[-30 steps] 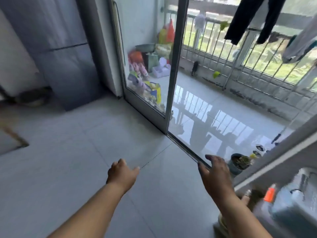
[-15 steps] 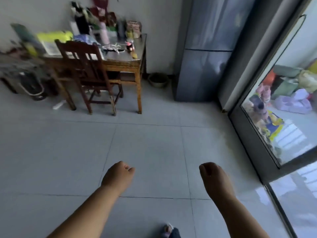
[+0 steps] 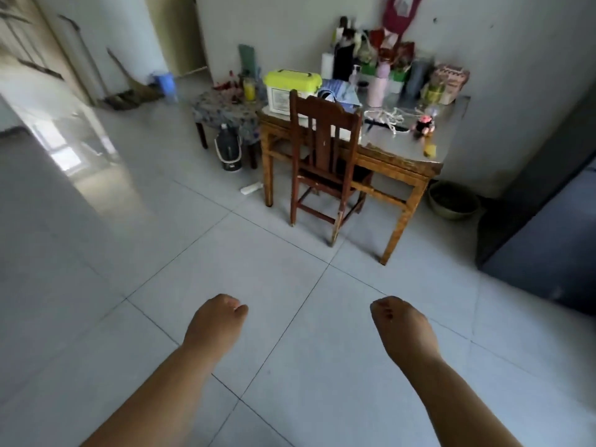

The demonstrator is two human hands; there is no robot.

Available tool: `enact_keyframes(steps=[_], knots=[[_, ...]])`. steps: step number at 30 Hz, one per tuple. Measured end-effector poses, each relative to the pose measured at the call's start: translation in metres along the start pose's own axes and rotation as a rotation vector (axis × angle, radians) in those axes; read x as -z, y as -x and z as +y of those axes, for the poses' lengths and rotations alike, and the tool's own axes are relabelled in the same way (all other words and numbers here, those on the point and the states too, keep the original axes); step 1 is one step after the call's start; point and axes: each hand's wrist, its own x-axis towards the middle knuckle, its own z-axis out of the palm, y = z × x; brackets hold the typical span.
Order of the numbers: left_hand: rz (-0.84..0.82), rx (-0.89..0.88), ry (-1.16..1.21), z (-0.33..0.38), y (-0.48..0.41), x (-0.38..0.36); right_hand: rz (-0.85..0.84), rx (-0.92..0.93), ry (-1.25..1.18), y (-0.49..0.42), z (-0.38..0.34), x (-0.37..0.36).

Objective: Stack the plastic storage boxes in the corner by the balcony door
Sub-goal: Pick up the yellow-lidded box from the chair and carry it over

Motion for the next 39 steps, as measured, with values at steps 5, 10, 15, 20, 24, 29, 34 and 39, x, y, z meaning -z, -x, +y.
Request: enact_keyframes(steps=[5, 10, 15, 20, 24, 29, 34, 39], knots=[[0.060, 0.065, -0.009, 0.001, -0.091, 0.038, -0.052, 0.117, -0.059, -0.092, -0.080, -0.028], [0.113, 0.135, 0.153, 0.013, -0.209, 0.082, -0.020, 0.178, -0.065, -0.192, -0.158, -0.064], [0.122, 0.106, 0.199, 0.030, -0.323, 0.143, -0.015, 0.157, -0.146, -0.274, -0.231, -0.084], [0.160, 0.035, 0.100, 0.070, -0.438, 0.195, 0.023, 0.147, -0.115, -0.359, -0.306, -0.091], [0.136, -0.003, 0.059, 0.112, -0.515, 0.207, 0.058, 0.139, -0.141, -0.424, -0.350, -0.094], [0.160, -0.049, 0.066, 0.165, -0.627, 0.217, 0.063, 0.162, -0.184, -0.540, -0.399, -0.103], [0.174, -0.142, -0.170, 0.215, -0.731, 0.241, 0.060, 0.230, -0.182, -0.648, -0.453, -0.106], [0.141, -0.085, 0.105, 0.266, -0.817, 0.253, 0.168, 0.273, -0.208, -0.729, -0.497, -0.095]])
